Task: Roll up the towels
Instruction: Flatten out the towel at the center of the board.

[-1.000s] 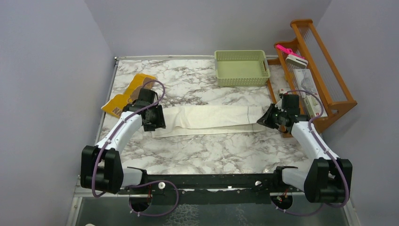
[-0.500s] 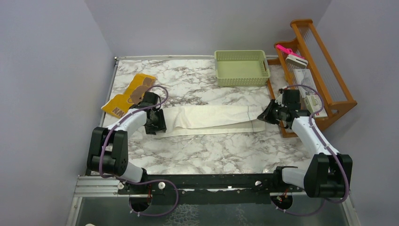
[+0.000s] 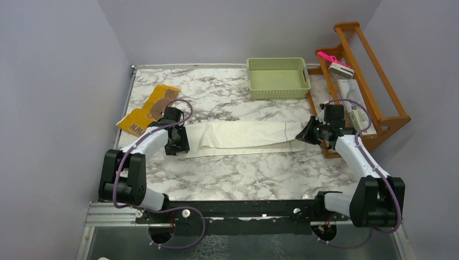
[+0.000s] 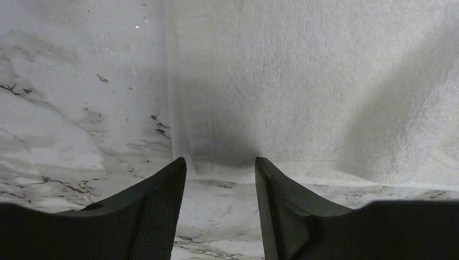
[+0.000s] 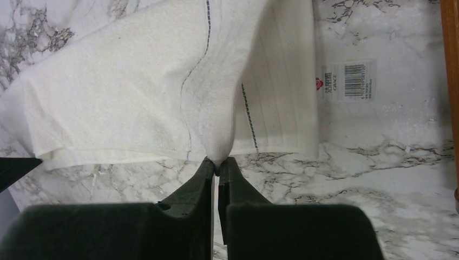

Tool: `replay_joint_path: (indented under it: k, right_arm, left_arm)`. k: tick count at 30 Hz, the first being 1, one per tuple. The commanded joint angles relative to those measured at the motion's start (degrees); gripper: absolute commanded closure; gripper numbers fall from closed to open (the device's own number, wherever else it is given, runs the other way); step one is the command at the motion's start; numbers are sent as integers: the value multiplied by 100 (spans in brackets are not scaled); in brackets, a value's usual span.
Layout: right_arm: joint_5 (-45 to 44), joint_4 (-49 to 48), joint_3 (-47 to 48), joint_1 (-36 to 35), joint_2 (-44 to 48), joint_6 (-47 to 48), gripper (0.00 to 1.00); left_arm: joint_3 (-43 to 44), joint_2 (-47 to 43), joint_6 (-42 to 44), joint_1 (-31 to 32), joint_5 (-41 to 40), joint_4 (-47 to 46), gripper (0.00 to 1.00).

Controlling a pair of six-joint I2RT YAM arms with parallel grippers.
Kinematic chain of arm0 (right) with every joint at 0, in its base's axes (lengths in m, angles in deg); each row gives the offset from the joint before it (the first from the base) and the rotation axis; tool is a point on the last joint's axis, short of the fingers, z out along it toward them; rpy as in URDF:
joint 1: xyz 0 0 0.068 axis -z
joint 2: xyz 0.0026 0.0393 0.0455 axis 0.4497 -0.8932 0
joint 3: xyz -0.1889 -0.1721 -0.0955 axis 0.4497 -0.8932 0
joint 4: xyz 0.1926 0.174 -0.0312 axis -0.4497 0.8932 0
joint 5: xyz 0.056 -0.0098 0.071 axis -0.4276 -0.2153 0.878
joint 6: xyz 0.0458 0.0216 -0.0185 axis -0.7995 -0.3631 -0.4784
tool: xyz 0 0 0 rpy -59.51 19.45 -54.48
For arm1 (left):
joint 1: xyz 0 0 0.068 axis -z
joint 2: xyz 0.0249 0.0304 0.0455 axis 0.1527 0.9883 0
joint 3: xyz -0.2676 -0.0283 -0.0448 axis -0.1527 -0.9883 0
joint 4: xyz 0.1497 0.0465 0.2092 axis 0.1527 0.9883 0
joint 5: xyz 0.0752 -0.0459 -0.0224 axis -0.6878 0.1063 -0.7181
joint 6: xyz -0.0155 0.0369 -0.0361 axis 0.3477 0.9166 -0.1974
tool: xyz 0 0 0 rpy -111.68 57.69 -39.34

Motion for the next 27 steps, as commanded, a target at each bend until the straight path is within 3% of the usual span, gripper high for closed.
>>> replay_joint_path:
  k: [1, 6, 12, 22, 27]
  right_arm:
    - [86, -170, -56, -18, -5, 100, 99]
    - [78, -176, -134, -18, 69, 103, 99]
    - [87, -156, -111, -18, 109, 115, 99]
    - [52, 17, 99, -18, 190, 166, 99]
    - [121, 155, 471, -13, 318, 138, 99]
  left_arm:
    - [-54, -50, 28, -38, -231, 106, 48]
    - [-56, 84, 3, -38, -227, 56, 56]
    - [41, 95, -17, -38, -154, 20, 80]
    - [629, -326, 47, -46, -340, 404, 88]
    - [1165, -634, 73, -101, -511, 772, 100]
